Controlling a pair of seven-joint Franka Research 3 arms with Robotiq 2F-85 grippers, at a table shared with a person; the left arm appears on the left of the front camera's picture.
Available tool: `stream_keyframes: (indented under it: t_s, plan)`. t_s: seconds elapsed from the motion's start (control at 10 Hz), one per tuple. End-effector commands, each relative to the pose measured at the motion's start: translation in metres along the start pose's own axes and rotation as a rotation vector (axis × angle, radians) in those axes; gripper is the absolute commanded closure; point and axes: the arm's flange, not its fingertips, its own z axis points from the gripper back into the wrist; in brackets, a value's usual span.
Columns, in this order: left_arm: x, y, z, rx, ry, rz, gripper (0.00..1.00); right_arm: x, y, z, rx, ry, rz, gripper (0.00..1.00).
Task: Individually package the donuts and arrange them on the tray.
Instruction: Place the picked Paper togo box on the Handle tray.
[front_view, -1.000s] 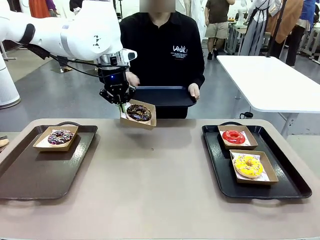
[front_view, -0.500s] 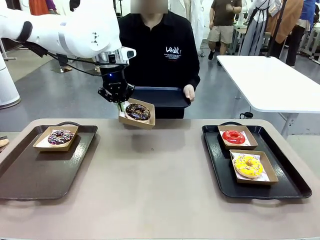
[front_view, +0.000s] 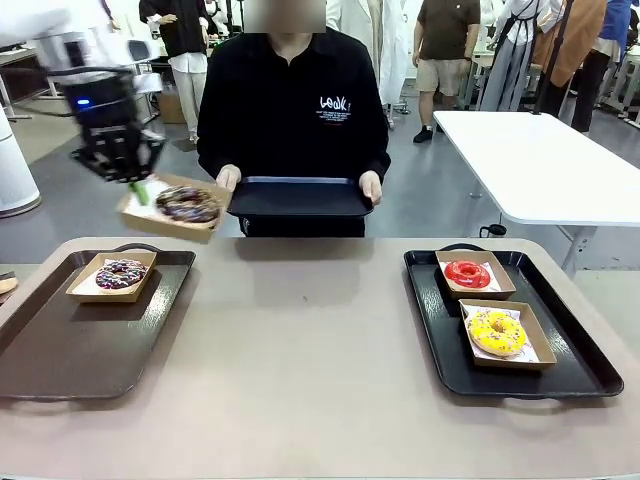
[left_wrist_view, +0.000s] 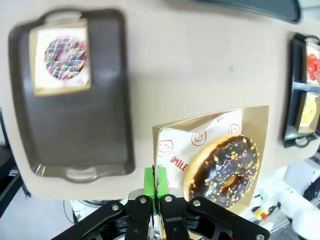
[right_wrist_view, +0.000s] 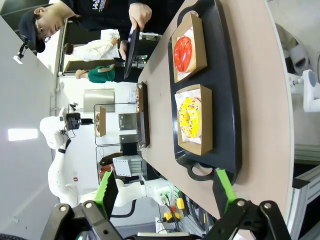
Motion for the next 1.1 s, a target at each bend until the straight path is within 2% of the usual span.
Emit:
stream_keyframes:
  t_s: [0.0, 0.3, 0.5, 0.7, 1.0]
  plan:
    - [-0.025, 0.047, -0.014, 0.019, -0.012, 0.023, 0.99, -0.001, 0.002, 0.001, -0.004, 0.001, -0.009, 0.00]
    - [-0.046, 0.114, -0.039, 0.032, -0.079, 0.025, 0.99, -0.001, 0.002, 0.001, -0.004, 0.001, -0.009, 0.00]
    - [-0.044, 0.145, -0.060, 0.053, -0.090, 0.020, 0.99, -0.001, 0.002, 0.001, -0.004, 0.001, -0.009, 0.00]
    - [-0.043, 0.167, -0.080, 0.117, -0.084, 0.018, 0.99, -0.001, 0.002, 0.001, -0.004, 0.001, -0.009, 0.00]
    - [-0.035, 0.171, -0.095, 0.169, -0.062, 0.031, 0.99, -0.001, 0.002, 0.001, -0.004, 0.001, -0.009, 0.00]
